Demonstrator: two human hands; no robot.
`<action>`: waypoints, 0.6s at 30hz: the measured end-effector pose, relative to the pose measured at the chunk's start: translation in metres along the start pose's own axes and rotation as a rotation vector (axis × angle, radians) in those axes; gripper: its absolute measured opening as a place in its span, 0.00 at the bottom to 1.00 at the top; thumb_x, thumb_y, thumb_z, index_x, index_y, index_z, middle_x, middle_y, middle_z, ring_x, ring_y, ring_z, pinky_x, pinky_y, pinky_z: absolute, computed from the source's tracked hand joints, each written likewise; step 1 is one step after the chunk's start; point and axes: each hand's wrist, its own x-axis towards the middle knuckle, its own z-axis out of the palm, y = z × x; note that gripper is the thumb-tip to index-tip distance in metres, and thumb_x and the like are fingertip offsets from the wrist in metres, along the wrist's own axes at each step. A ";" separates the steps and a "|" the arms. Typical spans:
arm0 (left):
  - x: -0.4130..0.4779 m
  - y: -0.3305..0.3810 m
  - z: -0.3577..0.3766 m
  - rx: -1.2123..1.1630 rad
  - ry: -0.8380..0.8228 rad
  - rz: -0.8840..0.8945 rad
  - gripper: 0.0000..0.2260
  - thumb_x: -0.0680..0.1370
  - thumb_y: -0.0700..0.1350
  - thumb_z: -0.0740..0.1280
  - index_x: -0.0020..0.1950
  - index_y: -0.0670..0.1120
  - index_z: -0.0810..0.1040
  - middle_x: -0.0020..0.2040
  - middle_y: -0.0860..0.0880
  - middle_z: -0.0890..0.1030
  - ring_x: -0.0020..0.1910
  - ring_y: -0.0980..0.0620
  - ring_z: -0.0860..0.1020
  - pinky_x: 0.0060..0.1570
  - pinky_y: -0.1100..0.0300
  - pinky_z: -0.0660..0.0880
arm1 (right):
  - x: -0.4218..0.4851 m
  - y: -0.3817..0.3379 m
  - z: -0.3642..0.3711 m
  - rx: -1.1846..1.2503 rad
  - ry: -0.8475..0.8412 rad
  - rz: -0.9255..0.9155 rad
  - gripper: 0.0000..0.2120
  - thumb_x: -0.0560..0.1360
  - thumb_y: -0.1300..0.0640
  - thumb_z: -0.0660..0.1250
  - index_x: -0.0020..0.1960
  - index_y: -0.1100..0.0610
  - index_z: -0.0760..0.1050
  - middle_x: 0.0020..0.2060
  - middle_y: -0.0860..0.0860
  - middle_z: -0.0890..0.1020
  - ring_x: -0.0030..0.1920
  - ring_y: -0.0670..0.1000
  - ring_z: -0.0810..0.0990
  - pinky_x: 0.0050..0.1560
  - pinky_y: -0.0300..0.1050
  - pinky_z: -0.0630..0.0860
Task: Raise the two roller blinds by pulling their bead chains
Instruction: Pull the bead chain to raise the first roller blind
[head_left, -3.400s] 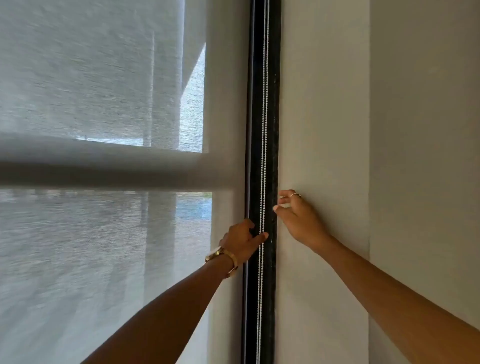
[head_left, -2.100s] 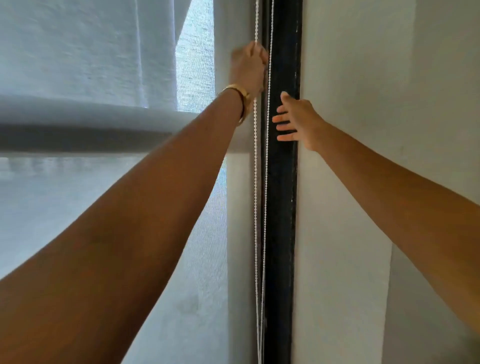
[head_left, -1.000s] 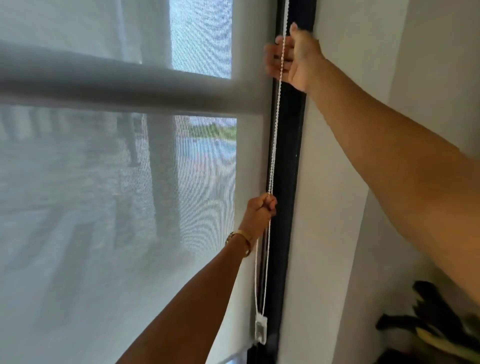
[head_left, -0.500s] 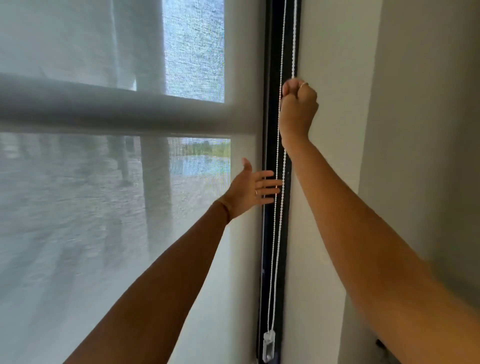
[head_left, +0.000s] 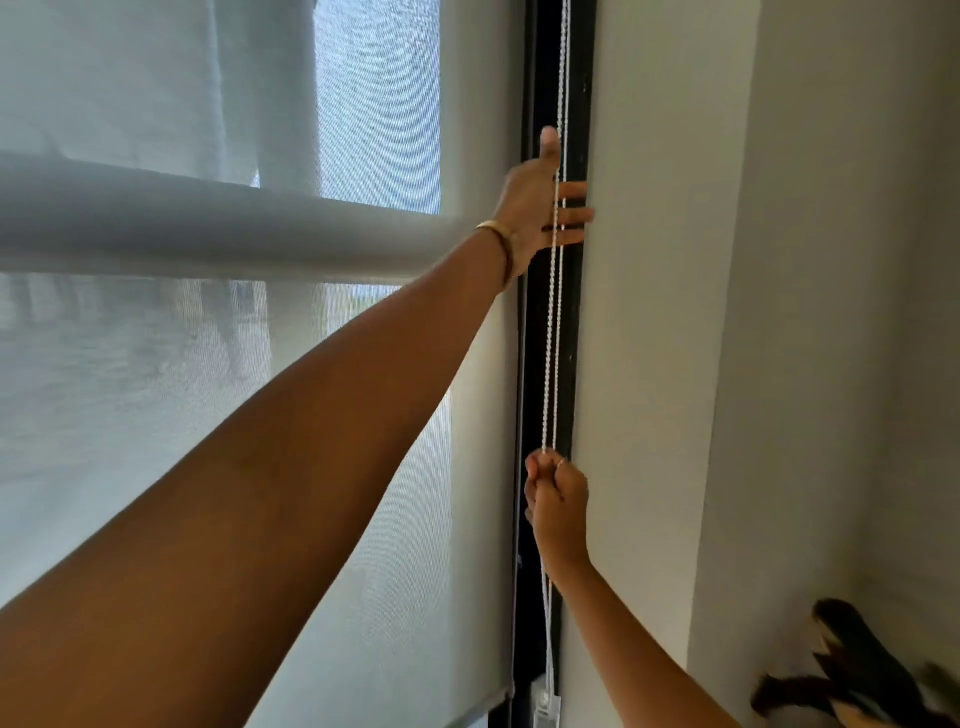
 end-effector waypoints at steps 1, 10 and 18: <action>0.001 0.002 0.007 0.011 0.039 0.030 0.24 0.80 0.58 0.52 0.68 0.42 0.66 0.47 0.45 0.78 0.40 0.48 0.78 0.39 0.54 0.78 | -0.005 0.002 -0.003 0.027 -0.033 0.062 0.14 0.72 0.53 0.56 0.30 0.56 0.68 0.22 0.46 0.63 0.24 0.47 0.59 0.27 0.43 0.55; 0.027 -0.019 0.013 0.403 0.436 0.538 0.12 0.67 0.33 0.54 0.29 0.48 0.67 0.27 0.54 0.69 0.32 0.49 0.69 0.35 0.60 0.66 | 0.020 -0.001 -0.021 0.197 -0.293 0.289 0.16 0.78 0.51 0.58 0.41 0.62 0.73 0.27 0.56 0.72 0.19 0.43 0.66 0.19 0.33 0.62; 0.020 -0.073 -0.012 0.255 0.373 0.452 0.17 0.72 0.28 0.54 0.30 0.47 0.65 0.28 0.51 0.65 0.29 0.58 0.64 0.31 0.65 0.62 | 0.091 -0.023 -0.021 0.143 -0.396 0.309 0.34 0.71 0.32 0.50 0.63 0.55 0.73 0.58 0.56 0.82 0.56 0.53 0.83 0.58 0.49 0.79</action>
